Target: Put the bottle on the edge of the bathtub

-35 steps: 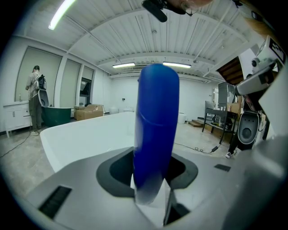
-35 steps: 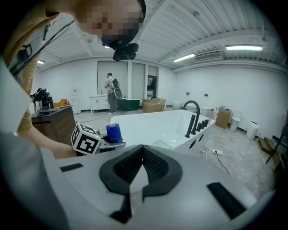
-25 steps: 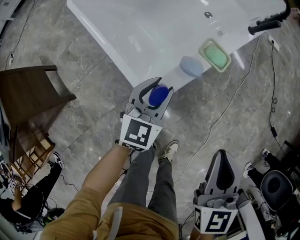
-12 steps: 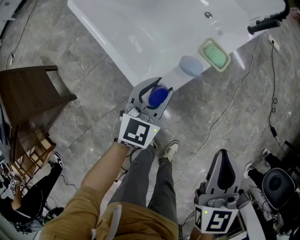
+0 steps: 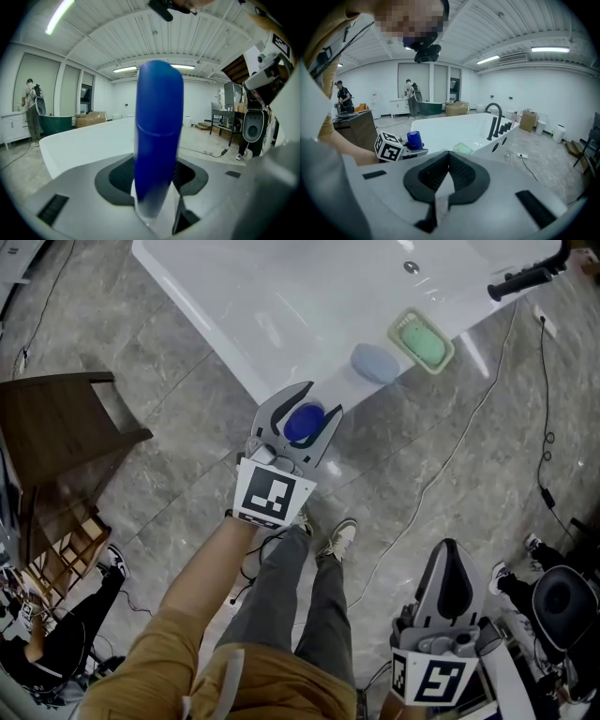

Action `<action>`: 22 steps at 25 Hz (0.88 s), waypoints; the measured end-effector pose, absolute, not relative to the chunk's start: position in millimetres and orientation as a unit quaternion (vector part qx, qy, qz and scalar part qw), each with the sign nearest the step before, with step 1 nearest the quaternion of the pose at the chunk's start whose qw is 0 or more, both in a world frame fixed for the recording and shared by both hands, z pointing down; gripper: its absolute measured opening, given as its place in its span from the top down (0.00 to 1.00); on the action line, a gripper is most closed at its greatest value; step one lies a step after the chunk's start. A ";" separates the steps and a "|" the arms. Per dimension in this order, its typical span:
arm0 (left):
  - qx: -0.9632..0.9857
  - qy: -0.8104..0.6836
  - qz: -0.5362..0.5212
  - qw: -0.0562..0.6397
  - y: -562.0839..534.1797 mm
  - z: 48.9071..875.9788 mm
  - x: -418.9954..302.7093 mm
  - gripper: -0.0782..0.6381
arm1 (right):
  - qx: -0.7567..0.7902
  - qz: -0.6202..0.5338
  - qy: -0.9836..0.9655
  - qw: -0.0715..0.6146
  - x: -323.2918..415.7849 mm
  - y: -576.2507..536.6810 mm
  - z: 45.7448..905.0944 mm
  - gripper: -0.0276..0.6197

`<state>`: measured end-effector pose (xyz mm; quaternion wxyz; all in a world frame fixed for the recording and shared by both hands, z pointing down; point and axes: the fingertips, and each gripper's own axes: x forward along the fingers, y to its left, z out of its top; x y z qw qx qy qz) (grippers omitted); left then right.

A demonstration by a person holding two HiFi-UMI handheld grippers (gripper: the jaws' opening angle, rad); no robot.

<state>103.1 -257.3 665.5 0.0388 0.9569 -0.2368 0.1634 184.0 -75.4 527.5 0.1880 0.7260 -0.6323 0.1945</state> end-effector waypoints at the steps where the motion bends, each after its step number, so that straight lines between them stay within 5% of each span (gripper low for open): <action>1: 0.956 -0.241 0.160 0.040 -257.9 663.9 102.3 0.62 | 0.726 0.195 -0.632 0.187 184.9 -74.4 528.0 0.95; 8: 0.954 -0.262 0.140 0.039 -260.6 651.0 97.7 0.49 | 0.725 0.191 -0.637 0.179 187.4 -69.2 523.0 0.95; 22: 0.951 -0.283 0.127 0.006 -242.4 598.1 81.9 0.49 | 0.713 0.152 -0.664 0.170 181.4 -51.5 485.5 0.95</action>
